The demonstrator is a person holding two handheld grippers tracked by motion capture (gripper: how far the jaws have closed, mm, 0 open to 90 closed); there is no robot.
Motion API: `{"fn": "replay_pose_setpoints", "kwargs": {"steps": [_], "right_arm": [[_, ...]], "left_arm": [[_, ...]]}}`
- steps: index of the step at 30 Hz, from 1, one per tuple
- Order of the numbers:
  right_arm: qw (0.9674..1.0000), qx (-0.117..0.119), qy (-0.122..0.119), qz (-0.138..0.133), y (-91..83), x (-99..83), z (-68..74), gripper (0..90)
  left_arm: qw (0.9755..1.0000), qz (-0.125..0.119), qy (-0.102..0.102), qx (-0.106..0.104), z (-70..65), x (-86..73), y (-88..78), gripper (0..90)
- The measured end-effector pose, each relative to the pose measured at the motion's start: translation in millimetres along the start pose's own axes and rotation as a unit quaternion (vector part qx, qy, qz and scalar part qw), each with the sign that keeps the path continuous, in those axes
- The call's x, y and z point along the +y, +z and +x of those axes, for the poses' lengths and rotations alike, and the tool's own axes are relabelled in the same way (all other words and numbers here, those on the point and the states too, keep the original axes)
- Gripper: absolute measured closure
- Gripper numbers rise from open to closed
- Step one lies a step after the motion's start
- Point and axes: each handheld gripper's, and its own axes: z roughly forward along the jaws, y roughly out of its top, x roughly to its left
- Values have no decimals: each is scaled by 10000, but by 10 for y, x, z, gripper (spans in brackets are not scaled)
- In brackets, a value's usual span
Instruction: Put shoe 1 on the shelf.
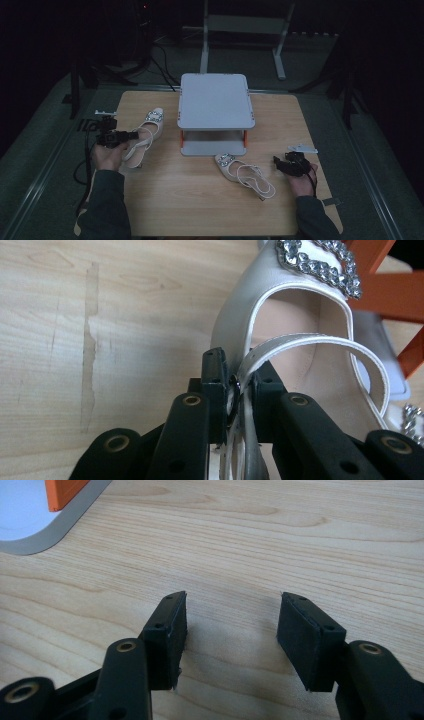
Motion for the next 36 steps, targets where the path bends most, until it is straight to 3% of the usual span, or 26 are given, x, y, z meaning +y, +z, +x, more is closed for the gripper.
{"fn": "replay_pose_setpoints", "kwargs": {"steps": [15,24,32,36], "right_arm": [[10000,15,81,-41,8,-2,-5,439],[10000,9,78,-44,9,-2,-5,438],[10000,4,75,-48,11,-2,-3,438],[10000,3,78,-50,12,-1,-3,438]], "left_arm": [[9993,-249,-270,-63,-78,231,-22,815],[9976,-429,-546,-20,-142,373,-20,815],[9959,-619,-650,-102,-260,499,-69,814],[9954,-704,-646,-36,-352,584,-114,814]]}}
